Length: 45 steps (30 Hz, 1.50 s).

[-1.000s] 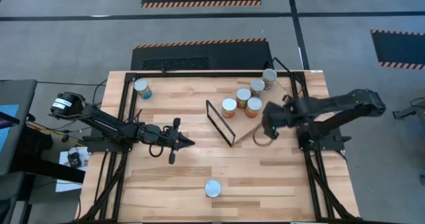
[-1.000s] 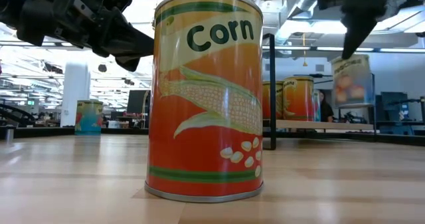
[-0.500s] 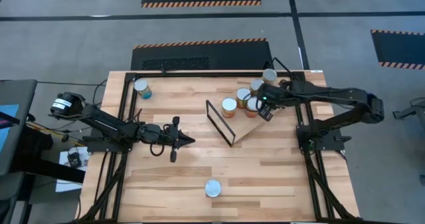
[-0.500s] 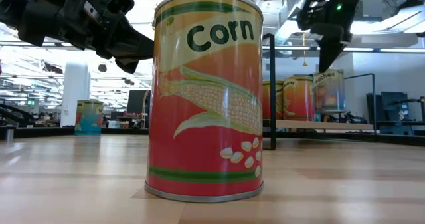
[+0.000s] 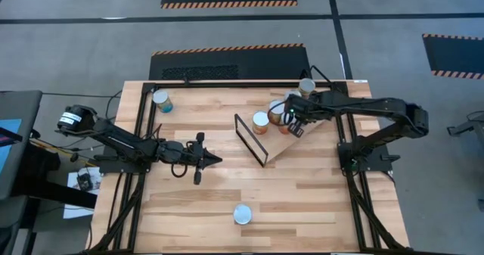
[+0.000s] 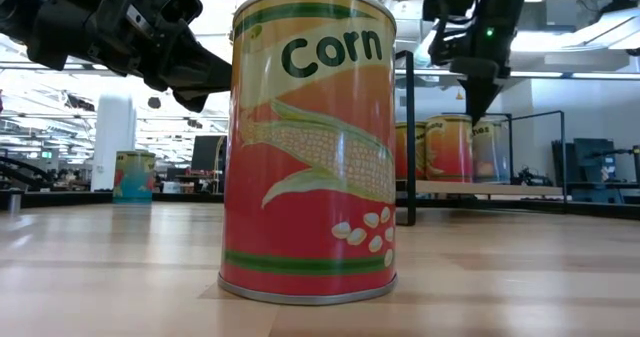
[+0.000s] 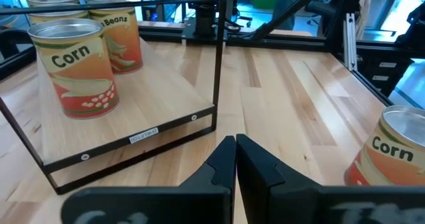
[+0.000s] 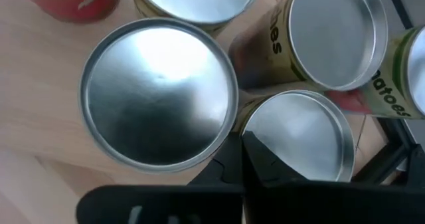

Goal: Pick and place cans onto a shelf
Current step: Put the canned peaches on the shelf aligned with the other canned peaches, then put the canned tomatoes on the shelf aligned with the other canned tomatoes

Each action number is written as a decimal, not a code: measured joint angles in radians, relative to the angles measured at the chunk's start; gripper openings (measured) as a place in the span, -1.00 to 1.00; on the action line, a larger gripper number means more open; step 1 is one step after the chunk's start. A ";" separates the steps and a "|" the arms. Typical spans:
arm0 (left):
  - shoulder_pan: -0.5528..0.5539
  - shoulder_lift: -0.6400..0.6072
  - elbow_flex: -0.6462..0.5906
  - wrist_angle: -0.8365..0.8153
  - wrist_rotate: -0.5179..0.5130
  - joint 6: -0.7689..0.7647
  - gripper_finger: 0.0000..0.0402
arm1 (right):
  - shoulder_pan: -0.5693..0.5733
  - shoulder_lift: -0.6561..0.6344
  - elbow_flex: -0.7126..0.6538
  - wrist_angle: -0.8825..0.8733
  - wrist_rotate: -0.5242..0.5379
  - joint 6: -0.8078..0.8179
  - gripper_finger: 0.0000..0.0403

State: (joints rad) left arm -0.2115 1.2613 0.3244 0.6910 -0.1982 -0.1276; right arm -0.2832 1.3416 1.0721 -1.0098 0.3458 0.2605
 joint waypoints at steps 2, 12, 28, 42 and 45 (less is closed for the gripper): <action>0.000 0.000 0.000 0.000 0.000 0.000 -0.99 | -0.001 0.001 0.000 0.013 -0.003 0.000 -0.96; 0.000 0.000 0.000 0.000 -0.025 0.001 -0.99 | -0.013 0.001 0.001 0.022 0.008 0.003 -0.66; 0.197 -0.033 0.050 -0.132 0.027 0.003 -1.00 | 0.233 -0.255 -0.107 0.238 0.127 -0.079 -0.95; 0.682 -0.084 0.505 -1.282 0.047 0.239 -1.00 | 0.363 -0.421 -0.417 0.866 0.126 -0.303 -0.93; 0.785 -0.084 0.569 -1.448 0.004 0.221 -1.00 | 0.362 -0.420 -0.426 0.908 0.127 -0.347 -0.93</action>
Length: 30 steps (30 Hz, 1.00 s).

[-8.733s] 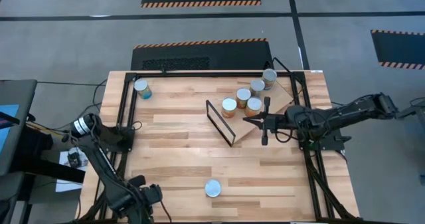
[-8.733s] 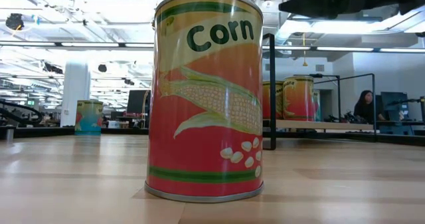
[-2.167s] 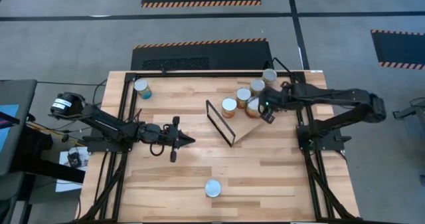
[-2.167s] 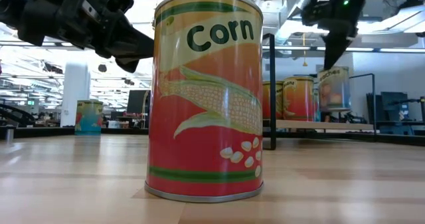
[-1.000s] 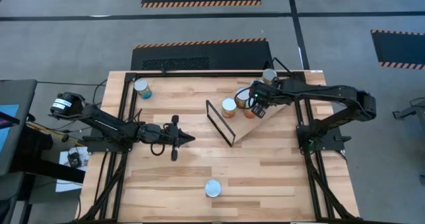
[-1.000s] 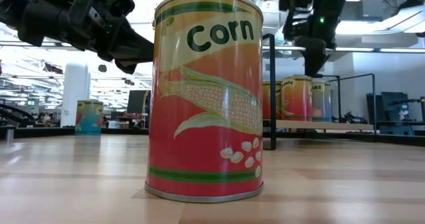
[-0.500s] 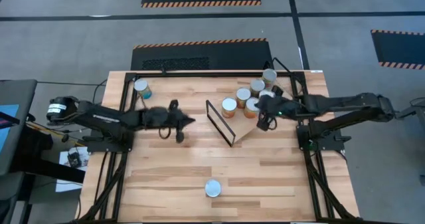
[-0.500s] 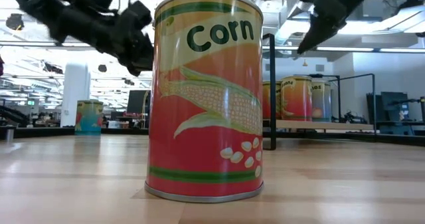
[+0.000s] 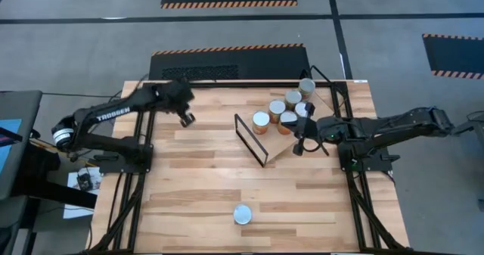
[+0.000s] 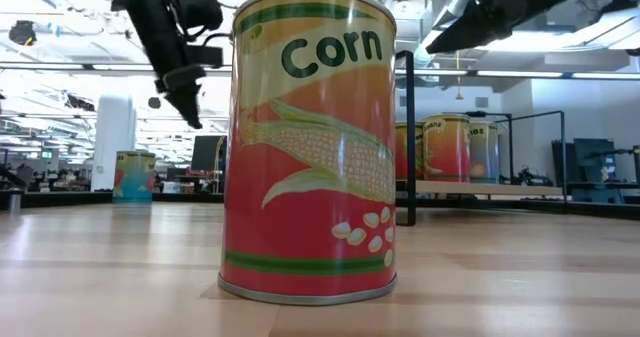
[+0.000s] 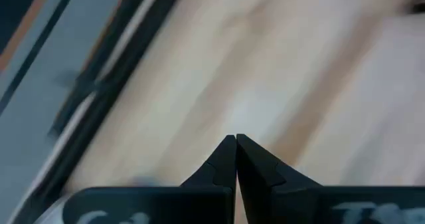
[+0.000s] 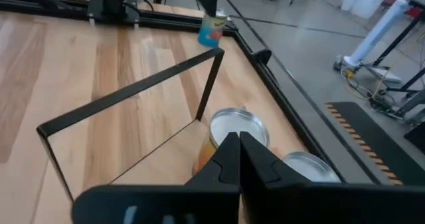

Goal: Pick and place cans onto a shelf
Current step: Put the canned tomatoes on the shelf aligned with the other canned tomatoes

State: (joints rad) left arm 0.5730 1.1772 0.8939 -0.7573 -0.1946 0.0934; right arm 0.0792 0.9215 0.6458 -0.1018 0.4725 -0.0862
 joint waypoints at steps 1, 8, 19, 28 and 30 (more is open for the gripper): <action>0.034 0.000 0.015 -0.041 -0.022 -0.001 -0.99 | 0.000 0.000 -0.002 0.004 0.000 -0.006 -0.94; 0.236 0.002 0.034 -0.161 -0.098 -0.016 -0.69 | -0.002 0.000 -0.013 0.032 0.000 -0.038 -0.96; 0.329 0.003 -0.012 -0.142 -0.078 0.040 -0.25 | -0.001 0.000 -0.013 0.061 -0.002 -0.062 -0.96; 0.338 0.003 -0.105 0.004 -0.151 0.103 -0.23 | -0.001 0.000 -0.013 0.083 -0.003 -0.072 -0.95; 0.340 0.003 -0.118 0.015 -0.146 0.105 -0.23 | -0.001 0.000 -0.013 0.083 -0.003 -0.072 -0.96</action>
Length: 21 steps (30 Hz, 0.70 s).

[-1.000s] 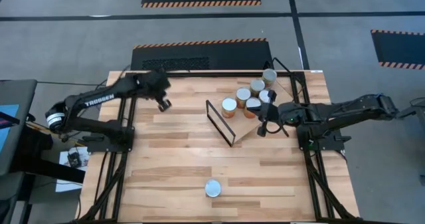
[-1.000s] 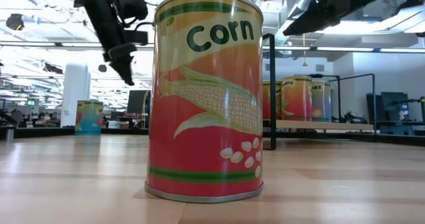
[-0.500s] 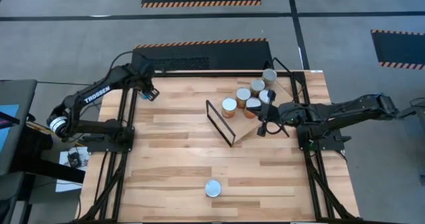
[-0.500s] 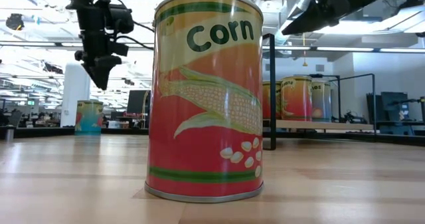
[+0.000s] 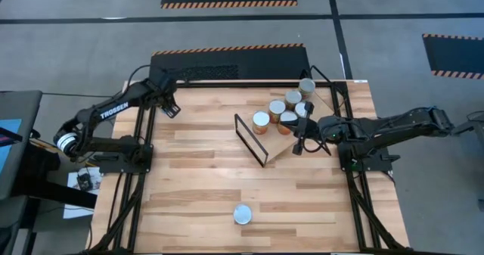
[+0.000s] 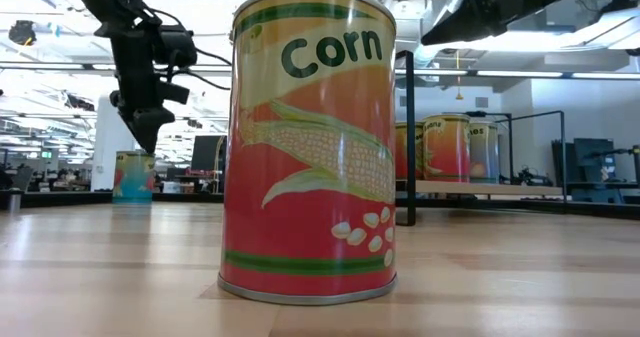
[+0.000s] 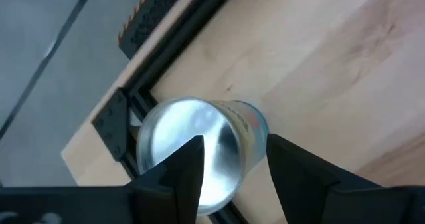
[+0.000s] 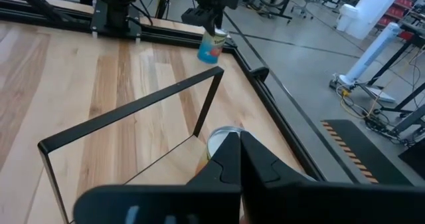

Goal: Pick and place cans onto a shelf
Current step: Put the canned tomatoes on the shelf aligned with the other canned tomatoes

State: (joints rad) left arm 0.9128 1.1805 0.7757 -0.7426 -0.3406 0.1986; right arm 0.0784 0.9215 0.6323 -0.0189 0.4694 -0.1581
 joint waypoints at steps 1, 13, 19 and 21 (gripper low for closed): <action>0.004 0.000 -0.007 0.002 0.008 0.000 -0.23 | 0.000 0.000 0.000 0.000 0.000 0.001 -0.96; 0.024 0.000 -0.040 0.048 0.026 0.038 -0.50 | 0.000 0.000 0.000 -0.002 0.000 0.000 -0.95; 0.057 -0.002 -0.038 0.052 0.088 0.085 -0.95 | 0.001 0.000 0.000 -0.002 -0.001 0.004 -0.95; 0.059 -0.003 -0.038 0.053 0.092 0.092 -0.96 | 0.001 0.000 0.000 -0.002 -0.001 0.003 -0.96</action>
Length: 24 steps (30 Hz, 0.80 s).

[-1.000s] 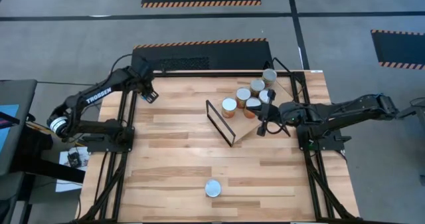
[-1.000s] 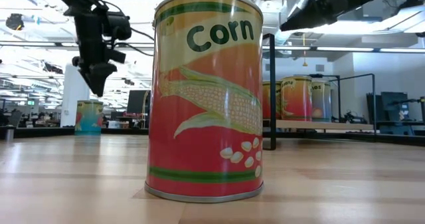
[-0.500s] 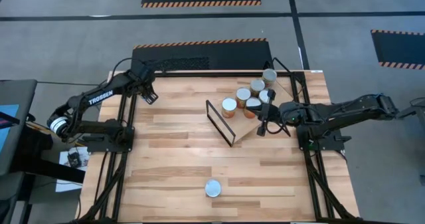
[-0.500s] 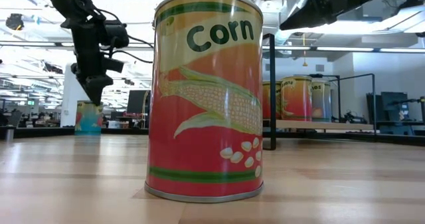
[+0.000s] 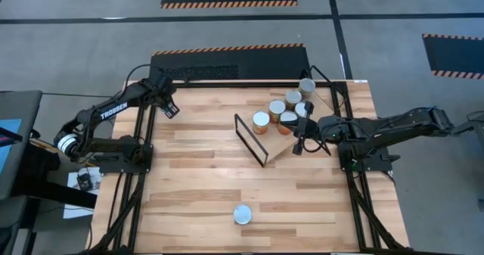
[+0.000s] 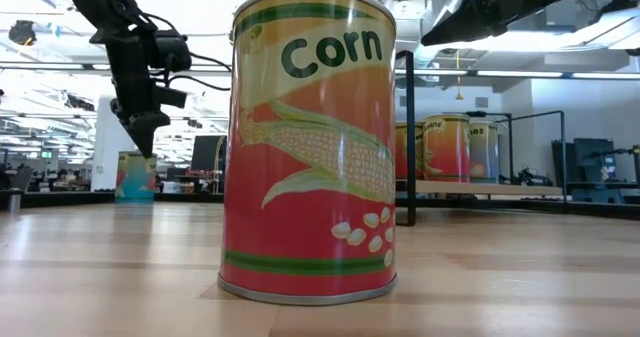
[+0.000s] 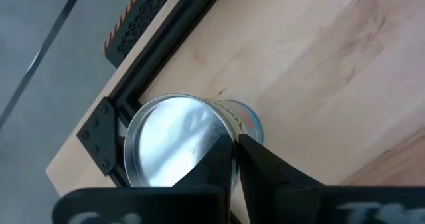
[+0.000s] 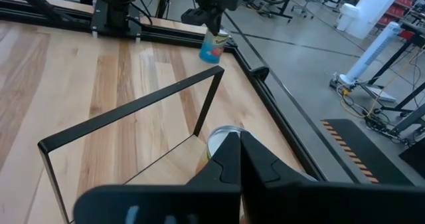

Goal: Pick and place cans onto a shelf
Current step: Put the canned tomatoes on the shelf aligned with the other canned tomatoes

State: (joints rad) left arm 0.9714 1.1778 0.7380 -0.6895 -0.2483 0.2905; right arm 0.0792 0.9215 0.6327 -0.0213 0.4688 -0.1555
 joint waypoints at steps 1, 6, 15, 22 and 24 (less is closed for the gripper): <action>0.000 0.000 0.000 0.000 0.001 0.005 -0.96 | 0.000 0.000 0.000 0.000 0.000 0.000 -0.96; -0.016 -0.034 0.004 -0.018 0.064 0.020 -0.99 | 0.000 0.000 0.000 0.000 0.000 -0.002 -0.95; -0.223 -0.184 0.009 -0.101 0.341 0.066 -1.00 | 0.000 0.000 0.000 0.000 0.000 -0.006 -0.95; -0.637 -0.213 0.010 0.005 0.305 -0.055 -1.00 | 0.007 0.000 0.000 0.006 0.000 0.004 -0.96; -0.757 -0.194 0.010 0.066 0.269 -0.102 -1.00 | 0.014 0.000 0.000 0.007 0.000 0.004 -0.95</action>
State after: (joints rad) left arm 0.2143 0.9834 0.7479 -0.6239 0.0209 0.1889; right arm 0.0927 0.9215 0.6327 -0.0145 0.4690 -0.1513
